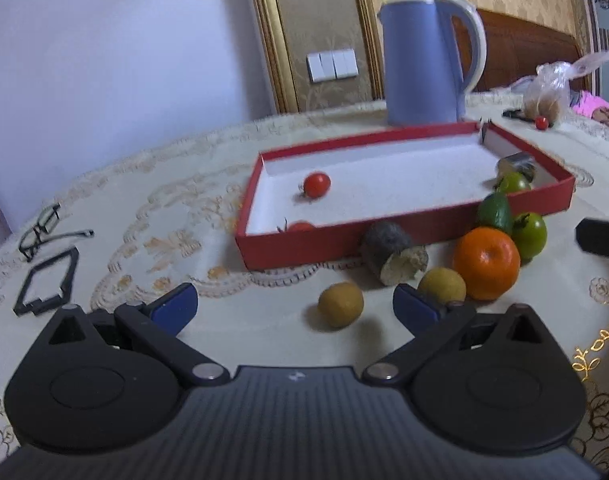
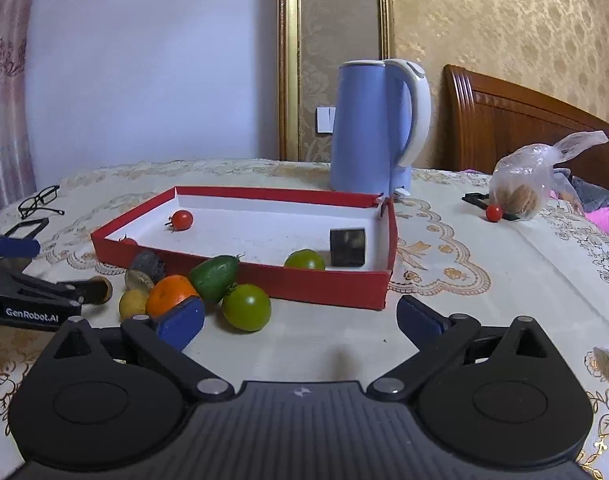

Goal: Organize fruits
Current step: 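Grasp the brown round fruit with the left gripper, then grasp the green tomato with the right gripper while the left gripper lifts the brown fruit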

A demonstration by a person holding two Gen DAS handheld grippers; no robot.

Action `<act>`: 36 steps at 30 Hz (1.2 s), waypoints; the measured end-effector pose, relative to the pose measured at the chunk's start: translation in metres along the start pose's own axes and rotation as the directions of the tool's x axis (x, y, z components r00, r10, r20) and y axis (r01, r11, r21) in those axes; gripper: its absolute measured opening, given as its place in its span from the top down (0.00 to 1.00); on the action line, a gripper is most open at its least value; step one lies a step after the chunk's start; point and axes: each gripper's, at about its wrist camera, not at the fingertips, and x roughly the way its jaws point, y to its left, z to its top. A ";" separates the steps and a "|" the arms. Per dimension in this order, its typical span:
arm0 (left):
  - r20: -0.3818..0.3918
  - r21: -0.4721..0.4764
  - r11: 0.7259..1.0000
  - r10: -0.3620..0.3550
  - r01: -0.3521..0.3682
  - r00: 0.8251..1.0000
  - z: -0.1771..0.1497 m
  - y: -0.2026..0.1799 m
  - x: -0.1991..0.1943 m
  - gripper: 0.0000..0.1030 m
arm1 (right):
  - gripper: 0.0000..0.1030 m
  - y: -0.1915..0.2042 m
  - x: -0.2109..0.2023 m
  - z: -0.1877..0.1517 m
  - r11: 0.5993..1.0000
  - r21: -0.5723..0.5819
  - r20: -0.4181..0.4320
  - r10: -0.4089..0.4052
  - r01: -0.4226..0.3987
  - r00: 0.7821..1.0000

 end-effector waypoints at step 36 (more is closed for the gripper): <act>0.059 -0.174 0.974 -0.137 0.145 0.989 0.002 0.022 0.005 0.77 | 0.33 0.018 0.032 0.002 0.983 -0.169 -0.107 0.053 -0.070 0.993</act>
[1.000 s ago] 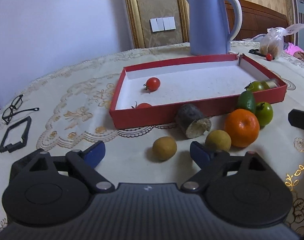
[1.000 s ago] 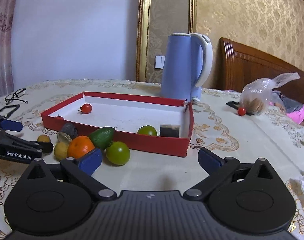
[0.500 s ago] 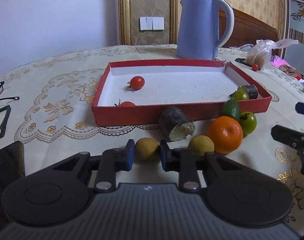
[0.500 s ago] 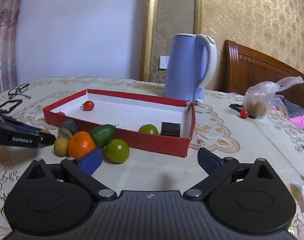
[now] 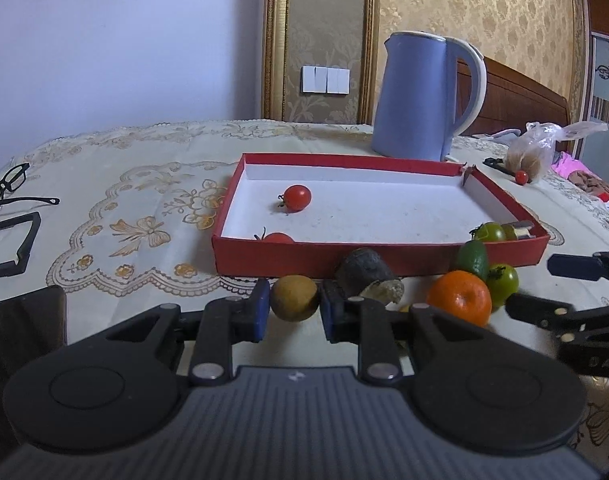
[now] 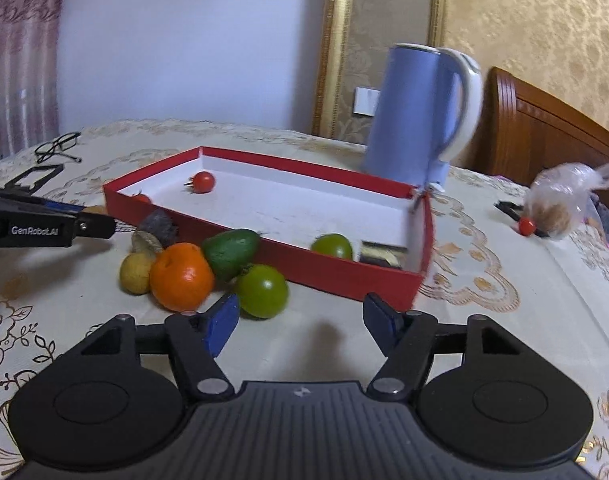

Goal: Organize fruits
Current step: 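Grasp the green tomato with the right gripper while the left gripper lifts the brown fruit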

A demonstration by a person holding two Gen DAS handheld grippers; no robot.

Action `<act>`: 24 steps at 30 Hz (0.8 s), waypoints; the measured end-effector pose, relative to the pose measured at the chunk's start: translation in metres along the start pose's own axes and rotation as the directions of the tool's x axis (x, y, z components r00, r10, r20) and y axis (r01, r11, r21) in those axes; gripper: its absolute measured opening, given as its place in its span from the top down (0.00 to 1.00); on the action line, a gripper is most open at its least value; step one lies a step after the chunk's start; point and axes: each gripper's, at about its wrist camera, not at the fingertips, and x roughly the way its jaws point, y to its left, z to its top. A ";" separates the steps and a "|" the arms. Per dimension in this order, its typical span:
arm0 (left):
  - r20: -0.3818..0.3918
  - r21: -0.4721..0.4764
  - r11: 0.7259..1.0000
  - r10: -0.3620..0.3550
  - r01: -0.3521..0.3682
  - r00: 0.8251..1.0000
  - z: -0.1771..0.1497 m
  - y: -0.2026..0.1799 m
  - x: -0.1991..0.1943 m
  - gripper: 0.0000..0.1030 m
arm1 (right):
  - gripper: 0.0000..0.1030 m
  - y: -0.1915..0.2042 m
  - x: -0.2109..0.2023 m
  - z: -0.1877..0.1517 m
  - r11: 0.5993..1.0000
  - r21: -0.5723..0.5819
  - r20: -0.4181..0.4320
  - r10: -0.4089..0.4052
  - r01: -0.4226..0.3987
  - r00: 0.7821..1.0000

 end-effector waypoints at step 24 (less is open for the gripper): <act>0.002 -0.004 1.000 -0.016 0.016 1.000 0.006 -0.005 -0.006 0.77 | 0.69 -0.011 -0.034 -0.007 0.998 0.045 0.050 0.050 -0.052 0.998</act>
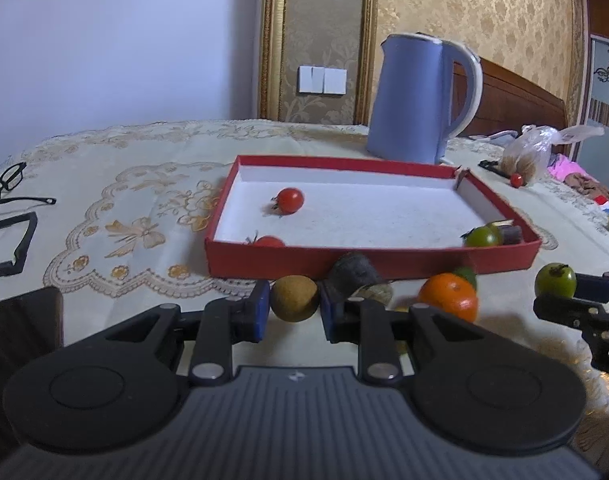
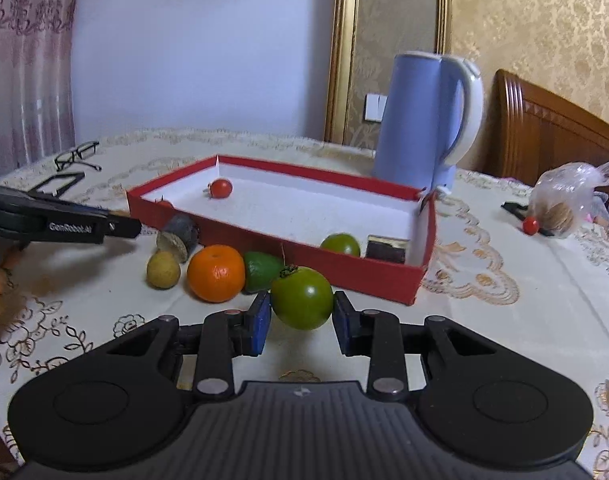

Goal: Organize fruits
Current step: 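Grasp the green tomato with the right gripper while the left gripper lifts the brown fruit, then lower the brown fruit into the red box and open the left gripper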

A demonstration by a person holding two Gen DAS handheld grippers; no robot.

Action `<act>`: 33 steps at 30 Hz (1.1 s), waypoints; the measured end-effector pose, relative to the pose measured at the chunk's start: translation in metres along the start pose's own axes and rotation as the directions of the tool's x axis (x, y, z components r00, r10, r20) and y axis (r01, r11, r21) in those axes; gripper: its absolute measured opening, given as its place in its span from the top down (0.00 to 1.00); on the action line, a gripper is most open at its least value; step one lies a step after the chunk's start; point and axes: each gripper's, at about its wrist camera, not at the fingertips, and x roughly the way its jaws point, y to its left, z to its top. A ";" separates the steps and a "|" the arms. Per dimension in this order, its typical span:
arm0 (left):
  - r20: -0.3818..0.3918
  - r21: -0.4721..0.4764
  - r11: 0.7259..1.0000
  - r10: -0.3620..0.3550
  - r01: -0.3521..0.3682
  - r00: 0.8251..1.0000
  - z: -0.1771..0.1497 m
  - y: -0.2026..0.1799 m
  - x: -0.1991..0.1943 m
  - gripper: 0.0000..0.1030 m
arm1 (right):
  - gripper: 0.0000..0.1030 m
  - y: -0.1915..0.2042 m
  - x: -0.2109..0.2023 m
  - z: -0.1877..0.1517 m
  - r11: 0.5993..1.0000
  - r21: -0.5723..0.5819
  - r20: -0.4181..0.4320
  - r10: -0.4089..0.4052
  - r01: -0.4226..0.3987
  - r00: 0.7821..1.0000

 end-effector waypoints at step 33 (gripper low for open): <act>-0.050 0.178 0.973 0.157 -0.146 0.986 0.109 -0.079 0.134 0.76 | 0.69 -0.017 -0.015 -0.008 0.999 0.045 0.032 0.002 -0.003 0.999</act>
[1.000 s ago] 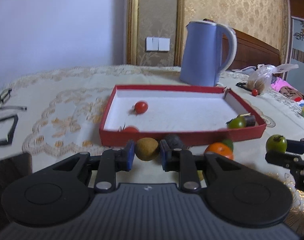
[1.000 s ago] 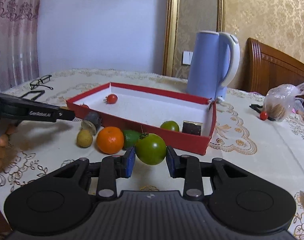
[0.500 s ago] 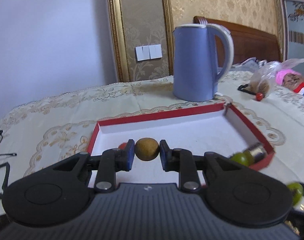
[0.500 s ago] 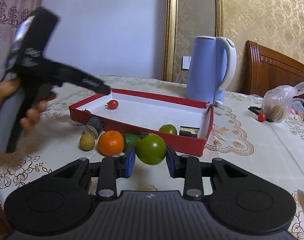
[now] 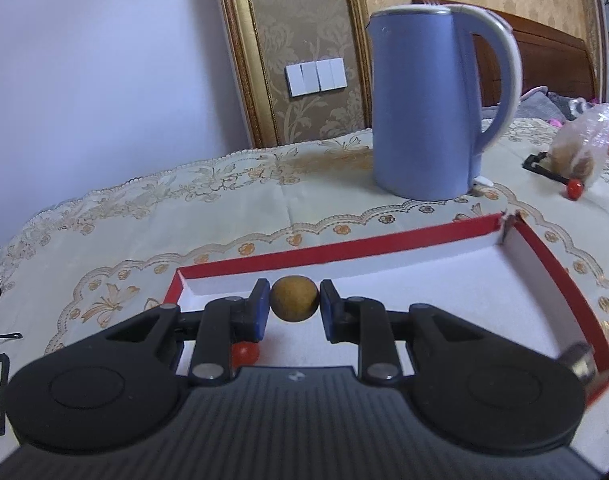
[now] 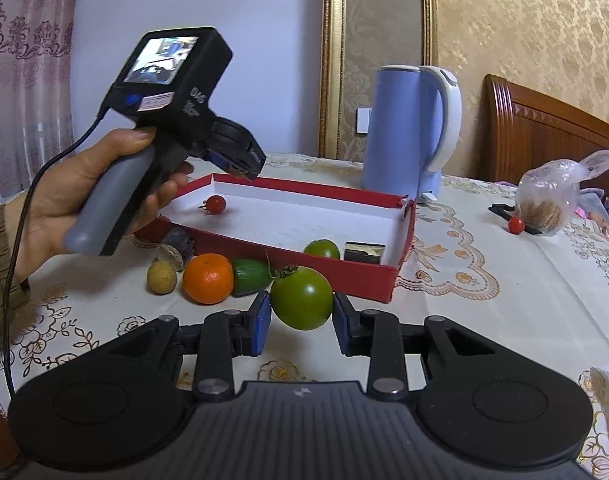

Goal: Organize fruits
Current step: 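Lower the brown fruit into the red box and open the left gripper, then lower the green tomato into the red box and open the right gripper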

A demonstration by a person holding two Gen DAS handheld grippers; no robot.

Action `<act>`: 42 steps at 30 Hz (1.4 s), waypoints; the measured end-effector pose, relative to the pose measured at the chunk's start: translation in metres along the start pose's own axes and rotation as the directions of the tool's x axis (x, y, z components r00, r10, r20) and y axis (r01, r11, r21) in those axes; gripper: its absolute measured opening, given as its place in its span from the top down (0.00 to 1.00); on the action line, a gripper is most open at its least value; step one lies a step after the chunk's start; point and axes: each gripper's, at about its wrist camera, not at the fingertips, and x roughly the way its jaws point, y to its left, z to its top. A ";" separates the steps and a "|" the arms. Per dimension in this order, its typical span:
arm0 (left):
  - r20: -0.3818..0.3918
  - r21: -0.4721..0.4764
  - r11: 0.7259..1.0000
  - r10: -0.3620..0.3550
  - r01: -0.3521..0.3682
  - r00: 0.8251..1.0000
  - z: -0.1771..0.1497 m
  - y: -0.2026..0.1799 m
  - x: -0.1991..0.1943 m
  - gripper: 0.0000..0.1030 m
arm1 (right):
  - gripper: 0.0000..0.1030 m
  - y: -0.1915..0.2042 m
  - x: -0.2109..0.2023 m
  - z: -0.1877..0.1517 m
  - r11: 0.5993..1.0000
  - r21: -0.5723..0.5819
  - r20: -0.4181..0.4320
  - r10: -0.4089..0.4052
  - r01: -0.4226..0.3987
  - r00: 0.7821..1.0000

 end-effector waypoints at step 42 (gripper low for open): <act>0.060 -0.374 0.921 0.146 -0.113 0.987 -0.132 0.103 -0.103 0.00 | 0.69 -0.029 0.105 0.072 0.993 0.070 -0.048 -0.090 0.093 0.995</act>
